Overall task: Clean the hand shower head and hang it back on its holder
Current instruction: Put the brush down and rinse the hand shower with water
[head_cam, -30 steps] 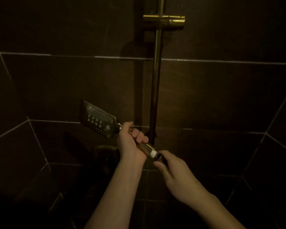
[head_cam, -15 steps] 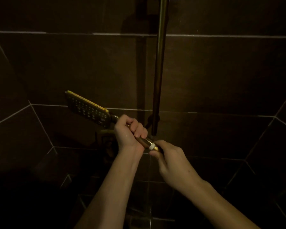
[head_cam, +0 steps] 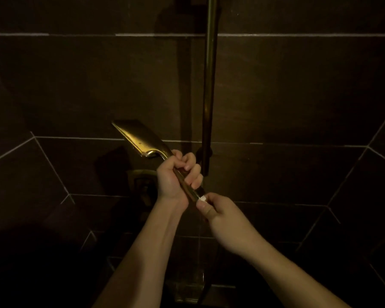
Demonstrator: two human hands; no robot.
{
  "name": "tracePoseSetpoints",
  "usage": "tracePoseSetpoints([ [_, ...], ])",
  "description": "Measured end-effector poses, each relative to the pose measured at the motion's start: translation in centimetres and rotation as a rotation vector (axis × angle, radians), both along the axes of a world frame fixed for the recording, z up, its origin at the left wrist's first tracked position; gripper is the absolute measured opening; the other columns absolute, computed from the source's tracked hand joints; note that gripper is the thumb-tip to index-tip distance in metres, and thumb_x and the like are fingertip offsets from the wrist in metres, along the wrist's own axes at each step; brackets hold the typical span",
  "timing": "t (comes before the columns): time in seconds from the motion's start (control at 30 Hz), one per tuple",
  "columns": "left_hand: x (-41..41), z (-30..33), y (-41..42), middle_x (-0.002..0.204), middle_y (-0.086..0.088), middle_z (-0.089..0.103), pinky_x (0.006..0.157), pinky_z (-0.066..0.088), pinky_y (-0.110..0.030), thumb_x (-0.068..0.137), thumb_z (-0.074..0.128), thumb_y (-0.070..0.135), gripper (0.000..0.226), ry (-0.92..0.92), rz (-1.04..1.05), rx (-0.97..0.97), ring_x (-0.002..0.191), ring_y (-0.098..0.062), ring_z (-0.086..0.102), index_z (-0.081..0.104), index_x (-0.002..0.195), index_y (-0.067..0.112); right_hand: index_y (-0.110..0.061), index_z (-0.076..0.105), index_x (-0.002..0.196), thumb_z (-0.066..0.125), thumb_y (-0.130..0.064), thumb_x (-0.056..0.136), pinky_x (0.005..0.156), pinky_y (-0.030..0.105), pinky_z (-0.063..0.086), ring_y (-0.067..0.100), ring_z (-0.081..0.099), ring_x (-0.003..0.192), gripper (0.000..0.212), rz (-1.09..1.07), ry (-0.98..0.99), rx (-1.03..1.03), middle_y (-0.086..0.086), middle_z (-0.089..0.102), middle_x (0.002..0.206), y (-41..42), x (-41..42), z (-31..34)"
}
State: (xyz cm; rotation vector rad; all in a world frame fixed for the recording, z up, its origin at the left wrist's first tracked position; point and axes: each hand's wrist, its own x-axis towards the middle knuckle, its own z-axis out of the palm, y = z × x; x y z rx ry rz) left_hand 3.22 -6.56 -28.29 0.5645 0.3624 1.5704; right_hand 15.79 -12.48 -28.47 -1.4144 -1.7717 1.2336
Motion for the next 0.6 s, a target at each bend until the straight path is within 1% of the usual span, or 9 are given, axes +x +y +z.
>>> tracePoseSetpoints([
  [0.07, 0.1, -0.4, -0.1, 0.064, -0.001, 0.036, 0.033, 0.030, -0.021, 0.080, 0.040, 0.001, 0.017, 0.013, 0.038, -0.021, 0.037, -0.010, 0.032, 0.039, 0.072, 0.016, -0.025, 0.057, 0.094, 0.045, -0.034, 0.101, 0.046, 0.021, 0.038, 0.001, 0.050, 0.051, 0.017, -0.024, -0.073, 0.081, -0.005, 0.058, 0.074, -0.4, -0.3, -0.7],
  [0.13, -0.1, -0.6, -0.3, 0.064, 0.000, 0.036, 0.032, 0.028, -0.021, 0.076, 0.043, 0.002, 0.016, 0.011, 0.061, -0.023, 0.037, -0.010, 0.031, 0.039, 0.070, 0.016, -0.026, 0.055, 0.096, 0.044, -0.034, 0.102, 0.043, 0.017, 0.038, -0.001, 0.050, 0.049, 0.014, -0.004, -0.057, 0.106, -0.004, 0.059, 0.076, -0.8, -0.6, -1.0],
  [0.2, -0.4, -0.7, -0.4, 0.062, 0.000, 0.035, 0.032, 0.026, -0.019, 0.073, 0.043, 0.002, 0.015, -0.006, 0.056, -0.007, 0.035, -0.009, 0.030, 0.038, 0.069, 0.015, -0.024, 0.056, 0.097, 0.044, -0.035, 0.102, 0.046, 0.021, 0.039, 0.000, 0.050, 0.052, 0.017, 0.025, -0.034, 0.114, -0.005, 0.058, 0.076, -0.8, -0.8, -1.2],
  [0.23, -0.6, -0.7, -0.5, 0.061, 0.000, 0.035, 0.032, 0.025, -0.018, 0.072, 0.042, 0.001, 0.015, -0.021, 0.042, 0.004, 0.034, -0.008, 0.030, 0.037, 0.069, 0.015, -0.024, 0.057, 0.097, 0.044, -0.037, 0.101, 0.050, 0.025, 0.040, 0.004, 0.050, 0.055, 0.018, 0.034, -0.013, 0.103, -0.005, 0.057, 0.075, -0.7, -0.8, -1.2],
  [0.3, -0.9, -0.6, -0.5, 0.061, 0.000, 0.035, 0.032, 0.023, -0.018, 0.071, 0.041, 0.001, 0.015, -0.056, 0.010, 0.032, 0.033, -0.008, 0.031, 0.036, 0.070, 0.015, -0.028, 0.059, 0.092, 0.047, -0.039, 0.100, 0.052, 0.032, 0.036, 0.008, 0.047, 0.053, 0.018, 0.060, 0.085, 0.037, -0.007, 0.053, 0.067, -0.6, -0.8, -1.3],
  [0.37, -1.1, -0.5, -0.7, 0.060, 0.000, 0.035, 0.032, 0.021, -0.018, 0.072, 0.040, 0.000, 0.015, -0.075, -0.005, 0.052, 0.033, -0.008, 0.031, 0.035, 0.071, 0.014, -0.031, 0.060, 0.088, 0.049, -0.038, 0.099, 0.049, 0.029, 0.032, 0.006, 0.042, 0.049, 0.017, 0.091, 0.210, -0.071, -0.010, 0.049, 0.062, -0.4, -0.6, -1.2],
  [0.5, -1.2, 0.0, -0.8, 0.060, 0.000, 0.034, 0.032, 0.022, -0.016, 0.071, 0.037, -0.001, 0.015, -0.053, -0.022, 0.044, 0.032, -0.008, 0.030, 0.034, 0.070, 0.014, -0.019, 0.055, 0.095, 0.052, -0.032, 0.099, 0.048, 0.021, 0.028, 0.006, 0.035, 0.051, 0.014, 0.195, 0.500, -0.372, -0.005, 0.046, 0.066, -0.3, 0.2, -0.8],
  [0.57, -1.2, 0.2, -0.9, 0.060, -0.001, 0.034, 0.031, 0.025, -0.016, 0.071, 0.037, -0.001, 0.015, -0.058, -0.035, 0.028, 0.032, -0.008, 0.031, 0.035, 0.069, 0.014, -0.015, 0.053, 0.101, 0.052, -0.030, 0.100, 0.049, 0.022, 0.030, 0.008, 0.034, 0.052, 0.015, 0.249, 0.568, -0.401, -0.001, 0.047, 0.069, -0.4, 0.6, -0.7],
  [0.6, -1.3, 0.3, -0.9, 0.060, -0.001, 0.034, 0.031, 0.026, -0.016, 0.071, 0.037, -0.001, 0.014, -0.061, -0.034, 0.018, 0.032, -0.008, 0.031, 0.035, 0.069, 0.014, -0.015, 0.053, 0.102, 0.051, -0.030, 0.100, 0.050, 0.023, 0.032, 0.009, 0.036, 0.052, 0.015, 0.255, 0.548, -0.378, -0.001, 0.047, 0.069, -0.4, 0.6, -0.7],
])
